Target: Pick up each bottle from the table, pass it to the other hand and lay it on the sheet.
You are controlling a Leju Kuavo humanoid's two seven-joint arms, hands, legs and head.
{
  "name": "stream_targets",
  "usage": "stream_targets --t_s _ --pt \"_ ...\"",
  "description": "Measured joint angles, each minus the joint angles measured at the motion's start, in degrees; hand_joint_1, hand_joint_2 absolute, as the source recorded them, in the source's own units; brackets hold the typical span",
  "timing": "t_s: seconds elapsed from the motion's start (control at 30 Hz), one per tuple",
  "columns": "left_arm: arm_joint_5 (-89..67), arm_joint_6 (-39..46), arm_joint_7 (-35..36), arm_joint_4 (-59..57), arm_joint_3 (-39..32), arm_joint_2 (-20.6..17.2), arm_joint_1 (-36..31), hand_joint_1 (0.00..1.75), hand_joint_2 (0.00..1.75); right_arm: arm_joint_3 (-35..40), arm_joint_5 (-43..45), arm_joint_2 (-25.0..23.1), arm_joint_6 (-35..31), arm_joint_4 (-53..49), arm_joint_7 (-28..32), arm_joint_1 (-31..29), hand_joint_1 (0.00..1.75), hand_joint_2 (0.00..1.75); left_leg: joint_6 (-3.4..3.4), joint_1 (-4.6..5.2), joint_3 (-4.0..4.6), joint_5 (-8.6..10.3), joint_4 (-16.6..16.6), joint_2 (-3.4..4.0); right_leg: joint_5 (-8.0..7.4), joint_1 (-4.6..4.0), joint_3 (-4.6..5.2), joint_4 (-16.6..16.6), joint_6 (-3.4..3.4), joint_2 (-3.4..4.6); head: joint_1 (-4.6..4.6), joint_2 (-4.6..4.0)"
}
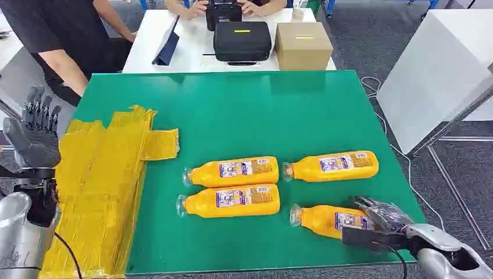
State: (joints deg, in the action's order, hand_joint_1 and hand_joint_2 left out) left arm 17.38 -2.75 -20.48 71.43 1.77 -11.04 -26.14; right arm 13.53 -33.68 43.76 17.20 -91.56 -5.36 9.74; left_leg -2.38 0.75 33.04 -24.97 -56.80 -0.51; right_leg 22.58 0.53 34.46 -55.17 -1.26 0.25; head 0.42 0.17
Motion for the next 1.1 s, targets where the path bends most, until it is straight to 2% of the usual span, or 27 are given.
stream_targets --t_s 0.03,0.67,0.93,1.1 --pt "0.0 0.0 0.0 0.0 0.0 0.0 0.0 0.0 0.0 0.0 -0.2 -0.1 -0.2 0.1 -0.1 0.0 1.75 1.75 0.0 0.0 0.0 0.0 0.0 0.0 0.0 0.0 0.0 0.0 0.0 0.0 0.0 0.0" --pt "0.7 -0.5 -1.2 -1.2 -0.4 -1.0 0.3 0.0 0.0 -0.2 -0.3 -1.8 -0.1 1.5 1.1 -1.7 1.75 1.75 -0.01 0.0 -0.06 0.0 0.0 0.1 -0.02 0.01 -0.04 0.0 -0.01 0.13 0.0 0.0" --pt "0.7 -0.3 -1.4 -1.3 -0.9 -1.1 0.9 0.0 0.0 -2.0 5.3 -2.1 1.6 -0.3 3.6 -1.5 1.75 1.75 0.0 0.0 0.0 -0.01 0.0 0.16 -0.01 0.02 -0.01 0.0 -0.02 0.15 0.0 0.0" --pt "0.7 0.1 -1.5 -0.2 -2.2 -1.4 3.0 0.0 0.0 -6.3 11.7 -2.1 4.1 -4.4 6.1 -1.7 1.75 1.75 0.0 0.0 -0.01 -0.02 0.0 0.14 0.0 0.01 0.01 0.0 -0.01 0.15 0.0 0.0"
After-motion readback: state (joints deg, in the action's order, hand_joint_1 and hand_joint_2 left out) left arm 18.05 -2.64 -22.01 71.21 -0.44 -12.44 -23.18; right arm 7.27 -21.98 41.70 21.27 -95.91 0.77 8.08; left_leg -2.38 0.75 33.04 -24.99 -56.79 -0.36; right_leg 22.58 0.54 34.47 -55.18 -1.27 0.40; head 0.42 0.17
